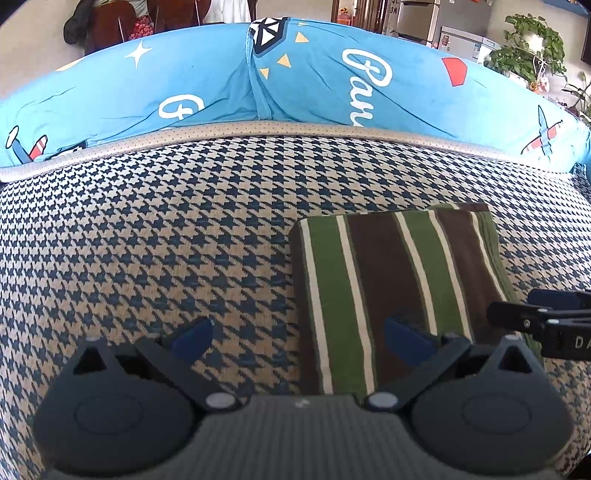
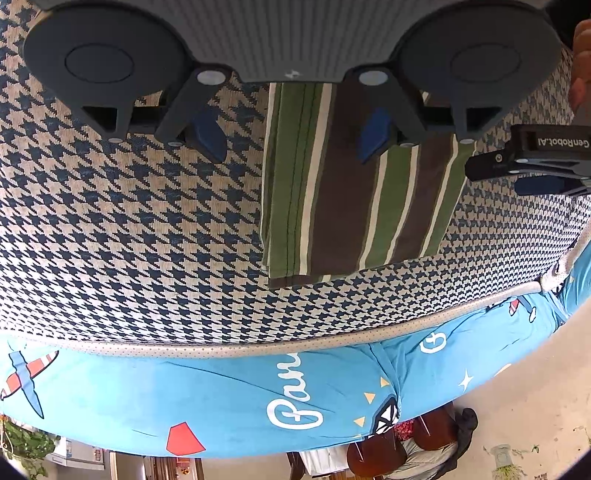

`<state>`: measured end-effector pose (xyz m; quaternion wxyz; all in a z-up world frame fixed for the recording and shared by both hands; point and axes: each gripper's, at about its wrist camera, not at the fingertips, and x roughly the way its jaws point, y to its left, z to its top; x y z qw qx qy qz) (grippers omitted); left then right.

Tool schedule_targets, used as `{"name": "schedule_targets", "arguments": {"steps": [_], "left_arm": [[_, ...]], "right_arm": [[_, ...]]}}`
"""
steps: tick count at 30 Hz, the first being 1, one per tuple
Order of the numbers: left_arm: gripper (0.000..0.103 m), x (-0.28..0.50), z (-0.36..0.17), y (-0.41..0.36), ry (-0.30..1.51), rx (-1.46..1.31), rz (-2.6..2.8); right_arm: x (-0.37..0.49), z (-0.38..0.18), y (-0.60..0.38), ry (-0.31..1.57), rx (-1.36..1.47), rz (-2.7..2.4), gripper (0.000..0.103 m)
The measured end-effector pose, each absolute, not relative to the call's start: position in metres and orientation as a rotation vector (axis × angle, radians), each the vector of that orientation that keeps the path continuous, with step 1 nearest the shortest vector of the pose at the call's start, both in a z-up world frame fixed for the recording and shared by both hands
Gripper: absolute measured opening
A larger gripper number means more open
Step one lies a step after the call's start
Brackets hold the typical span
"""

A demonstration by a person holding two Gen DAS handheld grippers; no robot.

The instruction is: Fold clothes

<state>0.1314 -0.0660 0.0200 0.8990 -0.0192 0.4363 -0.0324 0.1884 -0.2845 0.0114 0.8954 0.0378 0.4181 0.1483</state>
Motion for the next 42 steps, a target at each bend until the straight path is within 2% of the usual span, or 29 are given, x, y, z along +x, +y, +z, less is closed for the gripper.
{"name": "schedule_targets", "arguments": {"steps": [16, 18, 21, 42], "left_arm": [[0.103, 0.134, 0.017, -0.074, 0.904, -0.019, -0.102], [0.103, 0.135, 0.016, -0.075, 0.904, -0.014, -0.101], [0.103, 0.135, 0.014, -0.076, 0.904, -0.006, -0.100], [0.103, 0.133, 0.020, -0.070, 0.883, -0.016, -0.053]], "right_arm": [[0.187, 0.015, -0.289, 0.866, 0.097, 0.290, 0.079], [0.186, 0.017, -0.288, 0.854, 0.085, 0.293, 0.085], [0.184, 0.018, -0.286, 0.833, 0.058, 0.291, 0.089], [0.183, 0.010, -0.287, 0.852, 0.079, 0.269, 0.090]]}}
